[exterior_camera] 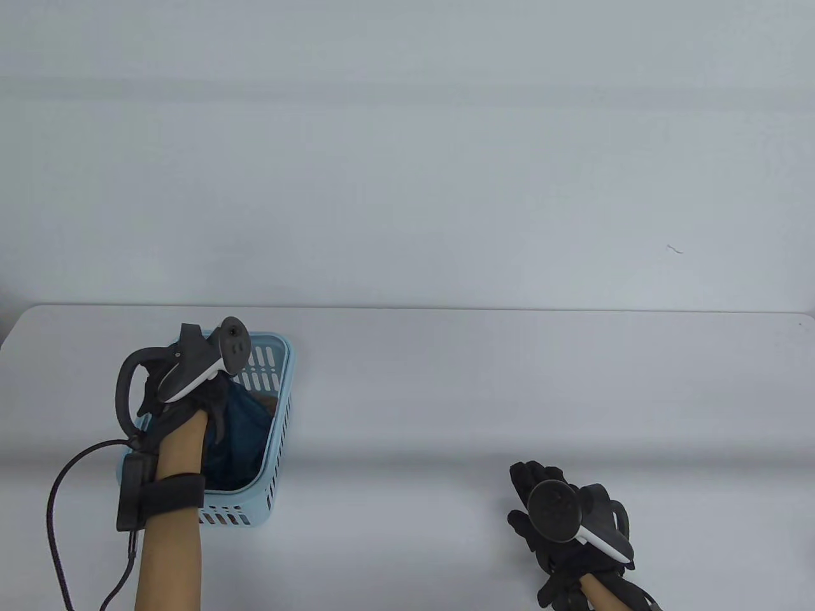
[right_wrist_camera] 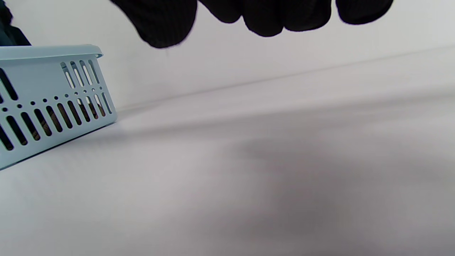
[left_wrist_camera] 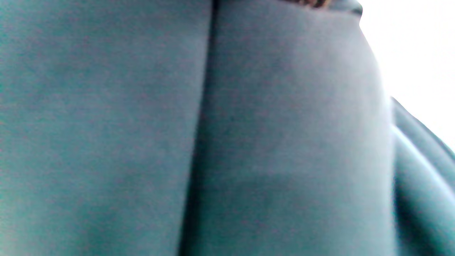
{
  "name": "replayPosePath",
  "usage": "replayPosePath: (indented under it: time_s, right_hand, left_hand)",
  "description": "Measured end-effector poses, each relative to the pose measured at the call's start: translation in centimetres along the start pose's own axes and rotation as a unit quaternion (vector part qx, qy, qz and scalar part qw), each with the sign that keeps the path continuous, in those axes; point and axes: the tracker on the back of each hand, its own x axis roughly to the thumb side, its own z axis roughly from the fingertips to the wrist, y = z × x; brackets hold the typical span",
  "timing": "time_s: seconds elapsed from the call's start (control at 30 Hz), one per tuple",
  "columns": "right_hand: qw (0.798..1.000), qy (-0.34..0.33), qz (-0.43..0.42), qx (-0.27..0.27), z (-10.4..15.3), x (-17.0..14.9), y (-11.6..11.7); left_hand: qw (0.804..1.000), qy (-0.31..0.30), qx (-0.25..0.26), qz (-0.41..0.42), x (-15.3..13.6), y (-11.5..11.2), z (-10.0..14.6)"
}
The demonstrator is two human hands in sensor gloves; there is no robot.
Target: Roll shorts into tight roll
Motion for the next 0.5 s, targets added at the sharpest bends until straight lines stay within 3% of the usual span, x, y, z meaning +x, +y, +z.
replayPosePath:
  time_s: [0.3,0.5]
  right_hand:
    - [1.0,0.002,-0.009,-0.013,0.3,-0.2,-0.6]
    - [1.0,0.0,-0.007,-0.01,0.3,-0.2,-0.5]
  left_hand:
    - [0.978,-0.019,0.169,0.118,0.2,9.0,4.4]
    - [0.957,-0.073,0.2,0.197,2.0,12.1,6.5]
